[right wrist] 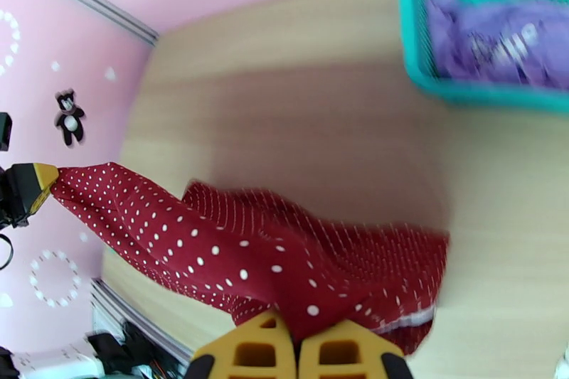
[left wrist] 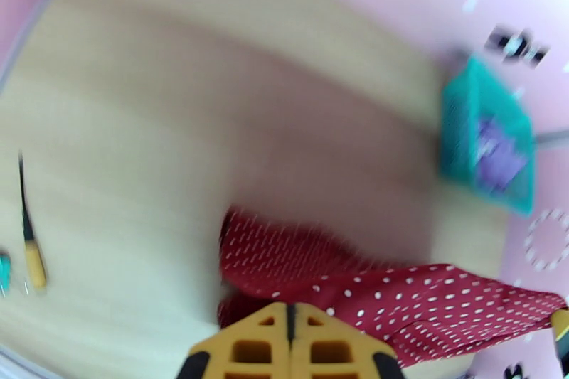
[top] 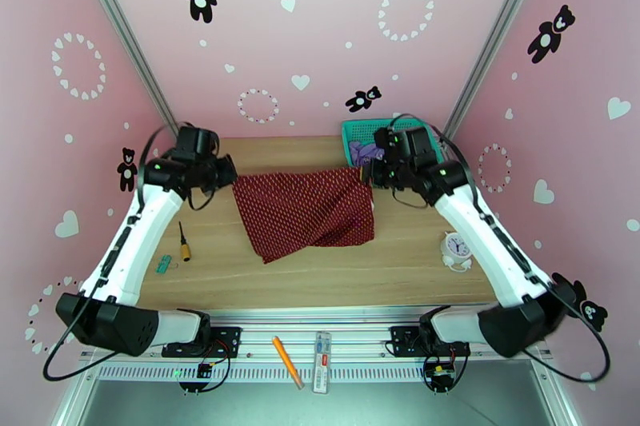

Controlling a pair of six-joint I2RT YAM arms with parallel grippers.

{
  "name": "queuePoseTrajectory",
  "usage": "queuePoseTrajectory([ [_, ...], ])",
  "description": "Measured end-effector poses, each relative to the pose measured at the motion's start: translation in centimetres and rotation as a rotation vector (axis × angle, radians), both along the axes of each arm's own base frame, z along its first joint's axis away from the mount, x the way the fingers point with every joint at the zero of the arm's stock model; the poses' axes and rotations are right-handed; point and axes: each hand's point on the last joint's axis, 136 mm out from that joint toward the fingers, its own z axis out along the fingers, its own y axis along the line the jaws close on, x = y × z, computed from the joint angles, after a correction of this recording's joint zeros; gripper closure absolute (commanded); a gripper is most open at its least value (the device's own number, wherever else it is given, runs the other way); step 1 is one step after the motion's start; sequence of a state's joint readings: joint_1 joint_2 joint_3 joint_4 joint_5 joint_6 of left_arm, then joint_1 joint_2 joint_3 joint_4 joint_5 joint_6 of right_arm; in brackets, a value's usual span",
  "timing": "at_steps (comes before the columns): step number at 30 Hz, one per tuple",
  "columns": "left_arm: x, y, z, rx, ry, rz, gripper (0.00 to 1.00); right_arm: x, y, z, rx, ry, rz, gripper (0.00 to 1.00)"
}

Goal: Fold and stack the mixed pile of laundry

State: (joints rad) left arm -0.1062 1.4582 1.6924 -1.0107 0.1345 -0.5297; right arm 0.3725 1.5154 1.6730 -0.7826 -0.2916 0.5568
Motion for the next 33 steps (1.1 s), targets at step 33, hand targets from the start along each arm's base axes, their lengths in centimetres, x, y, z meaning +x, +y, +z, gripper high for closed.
queuePoseTrajectory([
  [33,-0.9,3.5,19.3,-0.239,-0.426,-0.080,1.00,4.2,13.0,11.5,0.289,-0.199,0.345,1.00],
])
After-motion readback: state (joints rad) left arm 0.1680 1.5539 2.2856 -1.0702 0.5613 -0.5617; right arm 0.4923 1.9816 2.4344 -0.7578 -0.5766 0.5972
